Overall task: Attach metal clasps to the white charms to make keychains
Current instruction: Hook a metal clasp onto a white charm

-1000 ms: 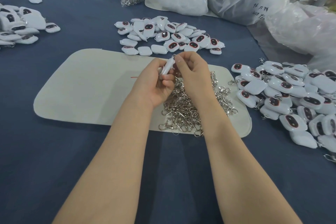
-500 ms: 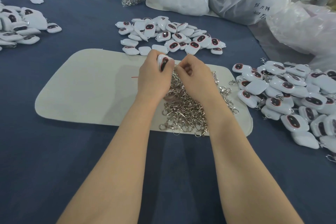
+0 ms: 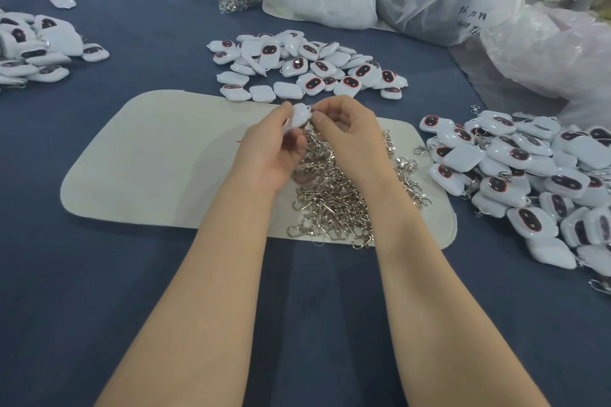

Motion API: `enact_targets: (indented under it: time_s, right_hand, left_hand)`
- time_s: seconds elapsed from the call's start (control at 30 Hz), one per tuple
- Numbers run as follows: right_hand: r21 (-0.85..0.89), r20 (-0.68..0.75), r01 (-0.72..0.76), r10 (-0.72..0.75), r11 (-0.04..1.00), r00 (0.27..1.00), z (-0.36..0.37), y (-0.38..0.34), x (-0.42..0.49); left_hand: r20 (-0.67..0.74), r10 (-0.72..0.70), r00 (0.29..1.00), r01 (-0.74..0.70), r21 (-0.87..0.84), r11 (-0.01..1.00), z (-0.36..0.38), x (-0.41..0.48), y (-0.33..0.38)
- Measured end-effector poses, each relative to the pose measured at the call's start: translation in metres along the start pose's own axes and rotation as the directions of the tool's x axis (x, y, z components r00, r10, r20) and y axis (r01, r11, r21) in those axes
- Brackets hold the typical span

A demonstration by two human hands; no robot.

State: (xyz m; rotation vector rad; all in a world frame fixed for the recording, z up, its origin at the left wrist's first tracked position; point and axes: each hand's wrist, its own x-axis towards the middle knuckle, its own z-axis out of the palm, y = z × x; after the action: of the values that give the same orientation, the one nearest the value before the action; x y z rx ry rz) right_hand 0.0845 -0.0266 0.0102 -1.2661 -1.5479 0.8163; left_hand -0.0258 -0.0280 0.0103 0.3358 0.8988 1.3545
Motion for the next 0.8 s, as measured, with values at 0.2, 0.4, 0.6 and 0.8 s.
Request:
enact_targets:
  time_s: [0.2,0.4,0.6,0.8]
  right_hand:
    - [0.106,-0.013,0.033,-0.032,0.994,0.999,-0.001,0.000,0.001]
    - [-0.089,0.047,-0.042,0.046,0.995,0.998,-0.006,0.004,0.002]
    - [-0.339,0.076,-0.040,0.069,0.940,0.995,-0.009,0.011,0.005]
    - [-0.083,0.001,-0.063,0.063,0.995,0.998,-0.007,0.006,0.002]
  left_hand:
    - [0.116,-0.163,0.980,0.173,-0.079,0.982,0.000,-0.003,0.003]
    - [-0.055,0.172,0.984,-0.130,0.441,0.888,0.003,-0.004,-0.001]
    - [0.274,0.556,0.784,-0.445,0.873,0.198,-0.002,-0.002,-0.012]
    - [0.161,0.584,0.796,-0.496,0.726,0.476,0.002,-0.003,-0.008]
